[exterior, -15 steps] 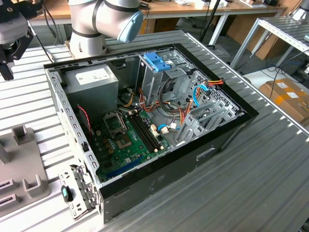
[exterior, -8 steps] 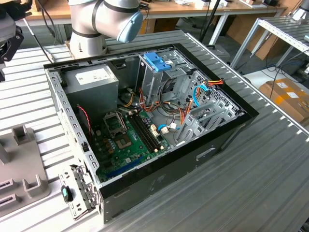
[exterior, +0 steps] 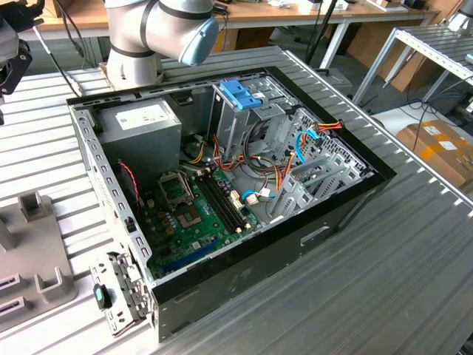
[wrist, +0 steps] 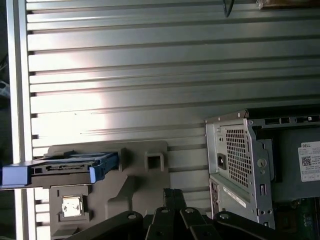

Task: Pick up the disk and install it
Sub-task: 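Reach for the disk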

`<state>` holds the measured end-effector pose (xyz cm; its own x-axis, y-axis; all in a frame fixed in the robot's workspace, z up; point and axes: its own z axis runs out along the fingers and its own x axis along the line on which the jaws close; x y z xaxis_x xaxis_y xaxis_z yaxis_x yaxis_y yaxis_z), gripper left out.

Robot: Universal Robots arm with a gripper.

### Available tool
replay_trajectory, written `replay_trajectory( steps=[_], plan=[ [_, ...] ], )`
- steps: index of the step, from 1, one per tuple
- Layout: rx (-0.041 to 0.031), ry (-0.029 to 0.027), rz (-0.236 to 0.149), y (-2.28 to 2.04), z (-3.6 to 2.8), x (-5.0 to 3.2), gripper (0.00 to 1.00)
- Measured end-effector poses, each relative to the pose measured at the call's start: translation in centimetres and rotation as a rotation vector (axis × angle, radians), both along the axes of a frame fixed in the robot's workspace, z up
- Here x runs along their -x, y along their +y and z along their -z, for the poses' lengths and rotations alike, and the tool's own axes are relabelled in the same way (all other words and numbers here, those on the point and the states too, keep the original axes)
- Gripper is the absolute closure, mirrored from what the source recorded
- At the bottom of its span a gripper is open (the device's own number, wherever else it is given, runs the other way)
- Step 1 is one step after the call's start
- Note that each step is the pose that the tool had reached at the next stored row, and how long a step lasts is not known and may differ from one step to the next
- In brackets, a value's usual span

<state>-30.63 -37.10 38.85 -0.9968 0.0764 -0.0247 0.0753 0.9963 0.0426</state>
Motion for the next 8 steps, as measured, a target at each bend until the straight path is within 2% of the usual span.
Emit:
replay_trajectory(
  steps=[8],
  plan=[
    [0.0, 0.0, 0.0, 0.0, 0.03, 1.47, 0.89]
  ],
)
